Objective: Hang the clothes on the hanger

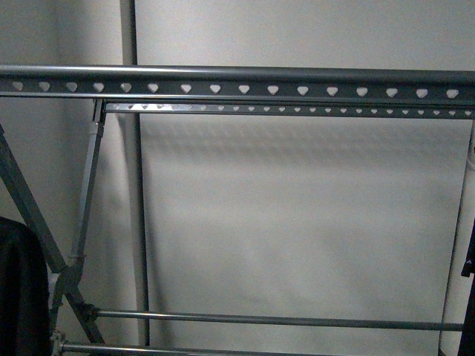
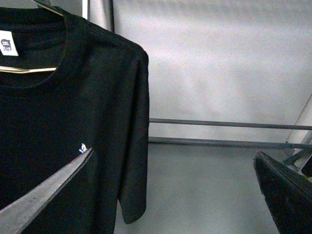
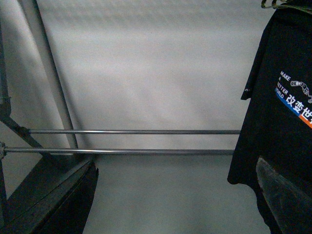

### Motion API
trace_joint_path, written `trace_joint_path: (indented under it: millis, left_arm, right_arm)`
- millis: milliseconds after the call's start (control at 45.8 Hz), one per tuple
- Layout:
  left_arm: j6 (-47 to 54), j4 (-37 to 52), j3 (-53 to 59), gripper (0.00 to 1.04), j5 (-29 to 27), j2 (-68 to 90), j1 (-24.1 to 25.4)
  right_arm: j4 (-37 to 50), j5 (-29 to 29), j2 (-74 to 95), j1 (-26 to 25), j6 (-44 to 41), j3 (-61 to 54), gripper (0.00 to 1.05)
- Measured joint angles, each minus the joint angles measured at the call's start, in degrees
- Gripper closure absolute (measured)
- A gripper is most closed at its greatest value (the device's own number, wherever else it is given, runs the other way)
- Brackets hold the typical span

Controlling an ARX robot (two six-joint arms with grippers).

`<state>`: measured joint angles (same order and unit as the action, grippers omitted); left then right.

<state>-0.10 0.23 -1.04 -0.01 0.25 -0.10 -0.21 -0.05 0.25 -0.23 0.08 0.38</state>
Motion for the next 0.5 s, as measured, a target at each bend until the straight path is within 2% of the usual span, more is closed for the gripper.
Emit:
trace_joint_path:
  millis: [218,240,262,306,328,350,481,502]
  left_arm:
    - [0.0,0.0,0.0,0.07,0.0,0.0,0.0]
    - [-0.48,-0.42,-0.13,0.07,1.64,0.39,0.48]
    - [-1.81,-3.02,-1.29,0.07,8.2,2.19,2.38]
    - [-4.26,-3.34,-3.48,0.07,16.06,9.46,4.92]
    - [-5.97,-2.56,-4.66,0.07,16.04,12.96,5.2]
    - [-6.97,-1.51,-5.99,0.07,15.23,16.5,5.35]
    - [-18.97,10.45,-22.51,0.07,-0.5,45.77,4.15]
    - [-20.5,11.72,-24.41,0.07,-1.62,48.7,3.85]
  right_arm:
    - [0.0,0.0,0.0,0.0,0.0,0.0,0.07]
    - [0.0,0.0,0.0,0.0,0.0,0.0,0.07]
    - [0.0,0.0,0.0,0.0,0.0,0.0,0.07]
    - [0.0,0.0,0.0,0.0,0.0,0.0,0.07]
    - [0.0,-0.2,0.0,0.0,-0.02,0.0,0.07]
    - [0.0,-0.26,0.0,0.0,-0.02,0.0,0.07]
    - [0.0,0.0,0.0,0.07,-0.02,0.0,0.07]
    - [0.0,0.0,0.0,0.07,-0.02,0.0,0.07]
